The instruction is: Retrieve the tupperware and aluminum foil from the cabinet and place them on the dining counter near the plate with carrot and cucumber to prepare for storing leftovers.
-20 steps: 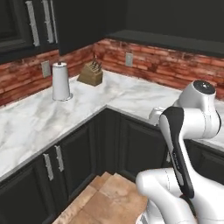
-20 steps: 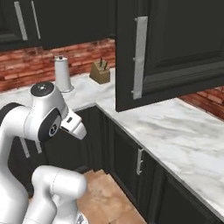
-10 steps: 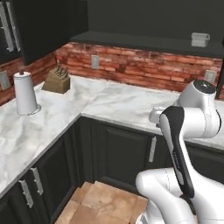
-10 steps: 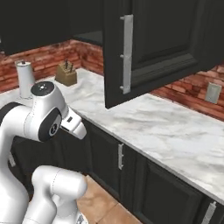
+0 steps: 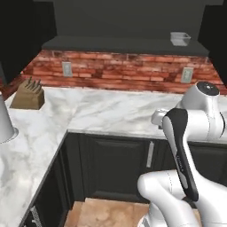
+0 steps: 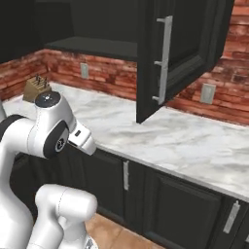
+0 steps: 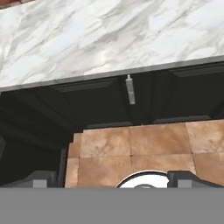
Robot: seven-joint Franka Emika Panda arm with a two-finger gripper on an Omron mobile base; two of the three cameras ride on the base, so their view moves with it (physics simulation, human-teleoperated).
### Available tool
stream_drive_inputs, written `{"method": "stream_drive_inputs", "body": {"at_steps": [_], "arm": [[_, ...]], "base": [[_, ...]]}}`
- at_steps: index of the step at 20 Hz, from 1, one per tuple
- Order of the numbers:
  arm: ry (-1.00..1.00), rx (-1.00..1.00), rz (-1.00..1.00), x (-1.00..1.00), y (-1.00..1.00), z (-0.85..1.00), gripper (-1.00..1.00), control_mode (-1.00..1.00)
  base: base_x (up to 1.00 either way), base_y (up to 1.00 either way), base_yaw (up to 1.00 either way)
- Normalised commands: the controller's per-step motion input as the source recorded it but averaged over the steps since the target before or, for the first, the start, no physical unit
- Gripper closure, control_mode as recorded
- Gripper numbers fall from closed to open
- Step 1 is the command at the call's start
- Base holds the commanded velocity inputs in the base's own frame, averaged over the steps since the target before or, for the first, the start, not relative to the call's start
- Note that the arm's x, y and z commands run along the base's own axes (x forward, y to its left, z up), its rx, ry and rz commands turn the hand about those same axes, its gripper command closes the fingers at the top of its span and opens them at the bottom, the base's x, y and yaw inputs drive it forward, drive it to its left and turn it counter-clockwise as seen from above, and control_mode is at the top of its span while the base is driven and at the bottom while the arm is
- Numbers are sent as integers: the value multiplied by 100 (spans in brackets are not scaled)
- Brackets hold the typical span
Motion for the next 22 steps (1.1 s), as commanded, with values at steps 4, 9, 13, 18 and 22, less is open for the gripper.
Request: {"method": "stream_drive_inputs", "body": {"at_steps": [4,9,13,18,22], "arm": [[0,0,0,0,0,0,-100,100],[0,0,0,0,0,0,-100,100],[0,0,0,0,0,0,-100,100],[0,0,0,0,0,0,-100,100],[0,0,0,0,0,0,-100,100]], "base": [[45,44,-42],[52,22,-32],[57,0,-17],[63,0,-12],[71,-3,-9]]}}
